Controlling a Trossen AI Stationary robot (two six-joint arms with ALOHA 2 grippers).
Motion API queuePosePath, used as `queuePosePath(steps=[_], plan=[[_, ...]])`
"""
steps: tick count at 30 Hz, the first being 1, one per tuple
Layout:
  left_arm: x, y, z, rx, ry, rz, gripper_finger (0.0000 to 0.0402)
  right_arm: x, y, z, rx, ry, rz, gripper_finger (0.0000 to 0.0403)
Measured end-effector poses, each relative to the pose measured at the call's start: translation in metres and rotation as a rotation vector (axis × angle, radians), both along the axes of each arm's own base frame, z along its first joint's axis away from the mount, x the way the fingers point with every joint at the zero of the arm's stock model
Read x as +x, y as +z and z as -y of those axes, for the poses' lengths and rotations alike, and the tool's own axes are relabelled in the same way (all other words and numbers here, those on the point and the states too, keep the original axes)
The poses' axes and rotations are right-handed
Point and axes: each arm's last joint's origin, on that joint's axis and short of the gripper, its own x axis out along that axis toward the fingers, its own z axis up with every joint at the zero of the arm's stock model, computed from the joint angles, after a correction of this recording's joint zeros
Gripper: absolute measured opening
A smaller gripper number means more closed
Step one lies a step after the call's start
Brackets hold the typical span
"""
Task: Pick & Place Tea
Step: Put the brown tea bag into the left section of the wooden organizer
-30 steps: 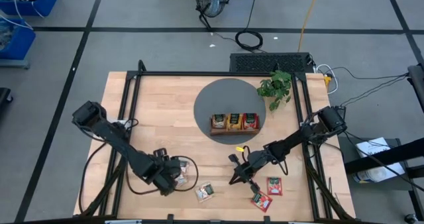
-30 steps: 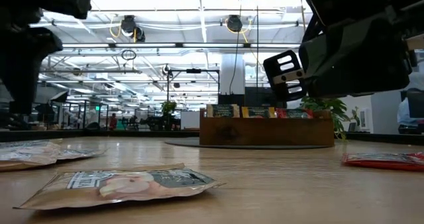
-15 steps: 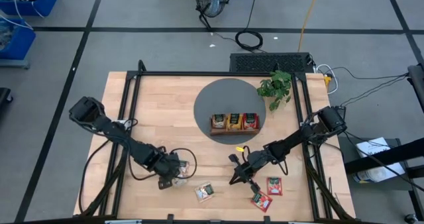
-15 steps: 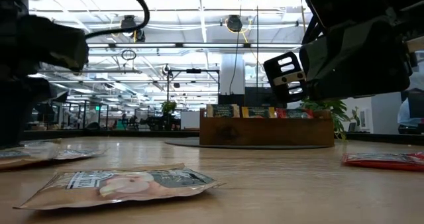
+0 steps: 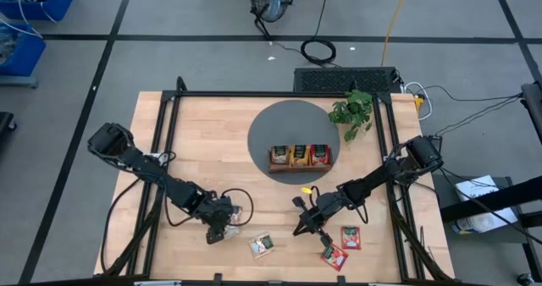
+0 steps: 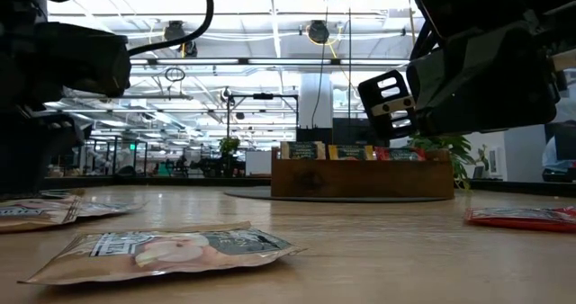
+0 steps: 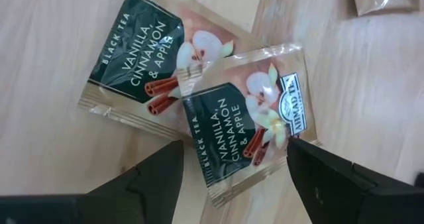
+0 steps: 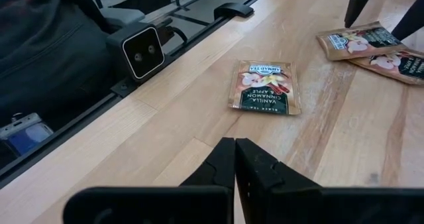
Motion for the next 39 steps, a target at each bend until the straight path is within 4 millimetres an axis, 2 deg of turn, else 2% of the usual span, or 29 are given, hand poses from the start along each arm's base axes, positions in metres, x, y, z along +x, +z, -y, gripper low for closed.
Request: queuePosePath(steps=[4,8,12,18,26,31,39], plan=[[0.001,0.000,0.000,-0.009,0.021,0.002,0.0257,0.000,0.000,0.000,0.000,-0.001,0.000,0.0000],[0.001,-0.002,0.000,-0.001,0.027,0.001,0.0217,0.000,0.000,0.000,0.000,-0.002,0.000,0.0000],[0.001,-0.002,0.000,0.002,0.027,-0.002,0.0149,0.000,0.000,0.000,-0.001,-0.003,0.001,0.0000],[0.002,-0.002,-0.001,0.012,0.028,0.005,0.0021,0.000,0.000,0.000,-0.001,-0.004,0.001,0.0000],[0.005,0.001,-0.006,0.024,0.043,0.007,0.0005,0.000,0.000,0.000,-0.004,-0.003,0.003,0.0000],[0.016,0.030,0.000,0.070,-0.009,0.027,0.0003,0.000,0.000,0.000,-0.008,-0.001,0.007,0.0000],[0.036,0.100,0.006,0.296,-0.024,0.124,0.0002,0.001,0.001,0.000,-0.006,0.001,0.021,0.0000]])
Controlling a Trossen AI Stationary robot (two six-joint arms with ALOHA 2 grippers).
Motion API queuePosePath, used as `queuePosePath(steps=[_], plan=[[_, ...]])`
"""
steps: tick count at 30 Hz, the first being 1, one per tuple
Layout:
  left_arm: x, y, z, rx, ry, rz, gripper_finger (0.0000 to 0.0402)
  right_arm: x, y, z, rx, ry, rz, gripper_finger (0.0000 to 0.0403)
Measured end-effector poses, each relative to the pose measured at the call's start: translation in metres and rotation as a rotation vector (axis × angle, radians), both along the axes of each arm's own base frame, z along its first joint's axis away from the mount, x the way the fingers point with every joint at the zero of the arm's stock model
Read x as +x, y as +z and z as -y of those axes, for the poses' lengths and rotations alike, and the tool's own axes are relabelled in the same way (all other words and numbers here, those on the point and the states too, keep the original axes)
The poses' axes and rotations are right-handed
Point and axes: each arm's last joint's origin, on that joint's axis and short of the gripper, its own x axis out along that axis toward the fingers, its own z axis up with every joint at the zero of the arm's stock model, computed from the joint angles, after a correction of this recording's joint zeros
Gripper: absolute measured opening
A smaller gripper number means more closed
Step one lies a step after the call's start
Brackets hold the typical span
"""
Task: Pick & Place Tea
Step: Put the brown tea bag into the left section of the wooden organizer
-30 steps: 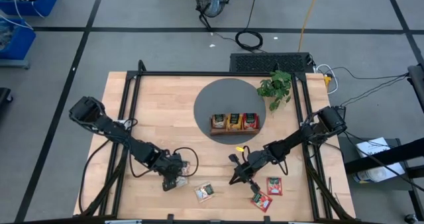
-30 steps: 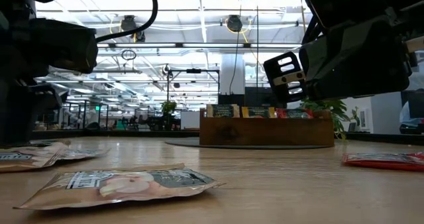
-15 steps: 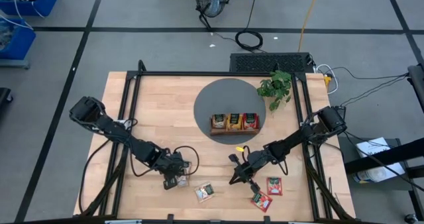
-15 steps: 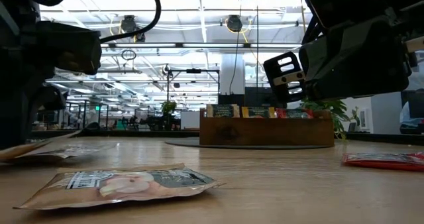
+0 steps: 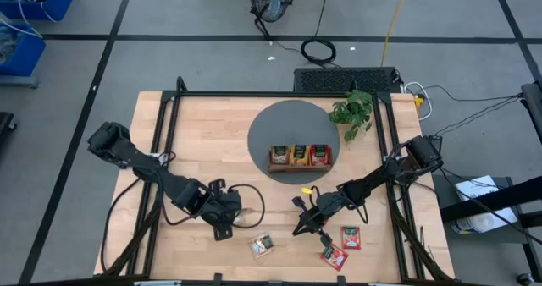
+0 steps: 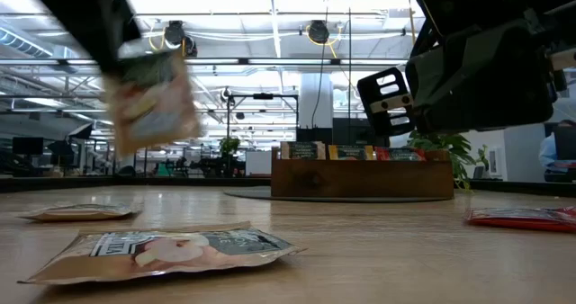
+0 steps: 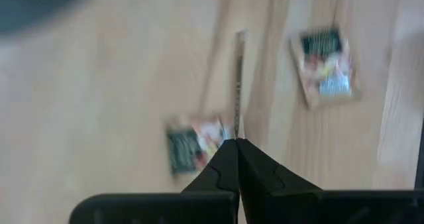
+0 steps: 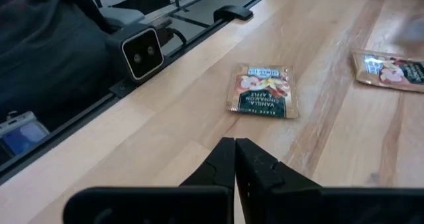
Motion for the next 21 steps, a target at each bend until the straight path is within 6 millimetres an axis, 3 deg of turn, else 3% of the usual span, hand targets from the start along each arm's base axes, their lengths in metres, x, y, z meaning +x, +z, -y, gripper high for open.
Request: queuePosePath(steps=[7,13,21], plan=[[0.018,0.035,-0.018,0.124,-0.017,0.096,0.0002,-0.001,0.006,0.000,0.020,-0.008,-0.005,0.0000],[0.047,0.040,-0.057,0.187,-0.057,0.153,0.0001,-0.016,0.017,0.004,0.006,-0.008,-0.083,0.0000],[0.080,0.040,-0.107,0.254,-0.025,0.121,0.0001,-0.052,0.022,0.006,-0.013,-0.016,-0.073,0.0000]])
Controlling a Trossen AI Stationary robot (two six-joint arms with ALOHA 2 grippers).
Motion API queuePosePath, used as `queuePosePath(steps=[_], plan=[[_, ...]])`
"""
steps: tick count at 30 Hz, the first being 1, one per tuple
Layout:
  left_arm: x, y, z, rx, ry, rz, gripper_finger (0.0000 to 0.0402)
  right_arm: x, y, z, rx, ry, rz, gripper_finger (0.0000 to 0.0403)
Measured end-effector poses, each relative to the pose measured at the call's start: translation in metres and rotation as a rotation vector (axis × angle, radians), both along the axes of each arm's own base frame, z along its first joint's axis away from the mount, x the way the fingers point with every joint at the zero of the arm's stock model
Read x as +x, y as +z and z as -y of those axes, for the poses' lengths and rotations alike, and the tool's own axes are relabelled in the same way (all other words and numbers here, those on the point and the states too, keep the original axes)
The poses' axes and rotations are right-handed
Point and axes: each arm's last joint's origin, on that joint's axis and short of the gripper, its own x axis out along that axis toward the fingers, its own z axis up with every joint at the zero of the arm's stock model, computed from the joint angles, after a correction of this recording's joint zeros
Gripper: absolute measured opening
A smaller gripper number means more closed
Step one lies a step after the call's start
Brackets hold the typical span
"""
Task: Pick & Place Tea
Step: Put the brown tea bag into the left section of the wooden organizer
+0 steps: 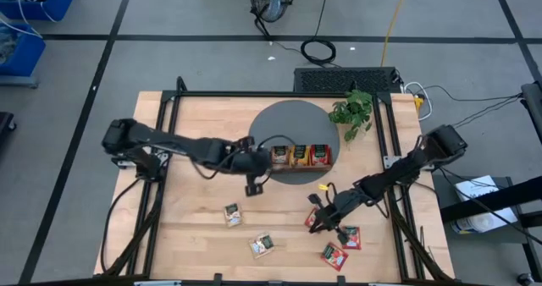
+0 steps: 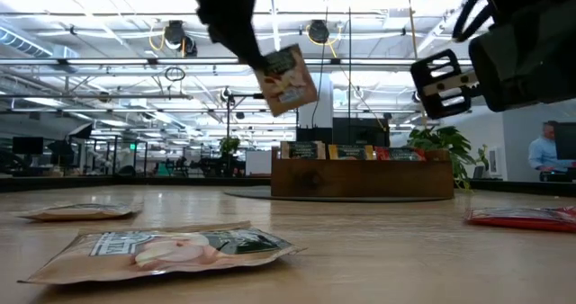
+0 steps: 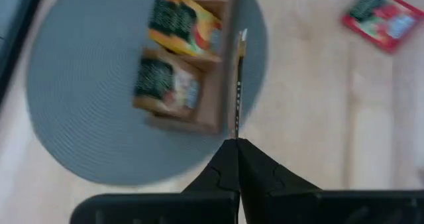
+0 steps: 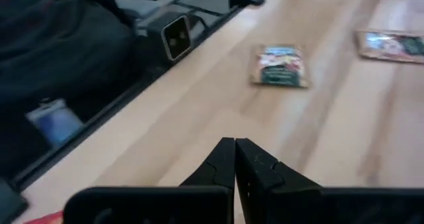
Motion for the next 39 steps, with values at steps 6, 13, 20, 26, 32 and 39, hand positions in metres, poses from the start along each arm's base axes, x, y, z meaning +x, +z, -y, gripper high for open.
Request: queuePosePath(steps=[6,13,20,26,32,39], plan=[[0.033,-0.009,-0.010,0.085,-0.061,-0.123,0.0000,-0.019,-0.009,0.011,0.000,-0.089,-0.039,0.0000],[0.064,-0.030,-0.033,0.093,-0.050,-0.279,0.0000,-0.032,-0.010,0.018,0.040,-0.121,-0.024,0.0000],[0.068,-0.042,-0.053,0.049,-0.038,-0.320,0.0000,-0.042,-0.004,0.018,0.049,-0.158,0.046,0.0000],[0.067,-0.042,-0.058,0.031,-0.039,-0.322,0.0000,-0.045,-0.002,0.016,0.052,-0.144,0.061,0.0000],[0.067,-0.042,-0.068,0.002,-0.033,-0.316,0.0000,-0.045,-0.001,0.016,0.054,-0.143,0.069,0.0000],[0.073,-0.062,-0.074,-0.039,-0.045,-0.366,0.0001,-0.045,-0.001,0.016,0.053,-0.143,0.069,0.0000]])
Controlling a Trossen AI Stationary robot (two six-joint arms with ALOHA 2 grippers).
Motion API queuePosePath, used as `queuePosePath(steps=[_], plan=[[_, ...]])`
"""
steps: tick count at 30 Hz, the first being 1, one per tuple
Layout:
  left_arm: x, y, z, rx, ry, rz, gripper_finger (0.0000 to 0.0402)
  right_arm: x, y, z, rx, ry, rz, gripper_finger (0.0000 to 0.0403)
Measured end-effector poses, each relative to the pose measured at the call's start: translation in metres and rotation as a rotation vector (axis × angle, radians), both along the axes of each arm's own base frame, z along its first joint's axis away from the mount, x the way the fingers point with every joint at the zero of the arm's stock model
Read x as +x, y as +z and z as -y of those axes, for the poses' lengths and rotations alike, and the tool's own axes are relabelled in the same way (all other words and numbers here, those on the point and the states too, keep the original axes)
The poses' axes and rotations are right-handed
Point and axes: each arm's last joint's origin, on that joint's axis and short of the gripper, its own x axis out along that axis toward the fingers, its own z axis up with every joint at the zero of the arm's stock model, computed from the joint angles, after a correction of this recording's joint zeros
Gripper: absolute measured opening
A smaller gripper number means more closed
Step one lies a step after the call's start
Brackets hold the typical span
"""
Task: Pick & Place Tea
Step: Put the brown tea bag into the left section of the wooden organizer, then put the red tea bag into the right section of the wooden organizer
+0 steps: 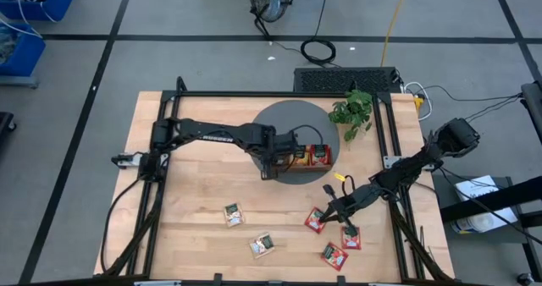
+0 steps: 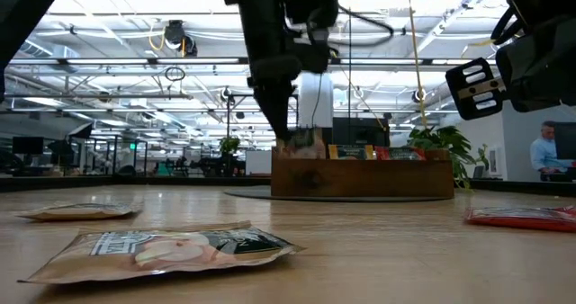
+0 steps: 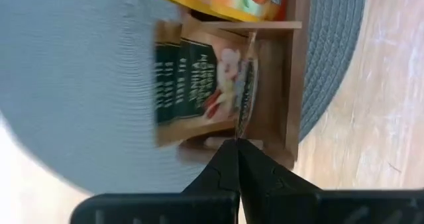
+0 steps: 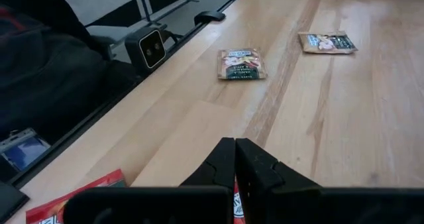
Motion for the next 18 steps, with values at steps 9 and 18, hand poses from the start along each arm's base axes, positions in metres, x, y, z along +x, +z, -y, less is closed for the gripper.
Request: queuePosePath(steps=[9,18], plan=[[0.002,-0.008,0.001,0.003,-0.011,-0.021,0.0035,0.000,0.000,0.000,0.000,0.000,0.001,0.0000],[0.000,0.015,0.007,0.061,-0.010,0.057,0.0119,0.001,0.002,0.000,0.008,-0.001,0.014,0.0000]])
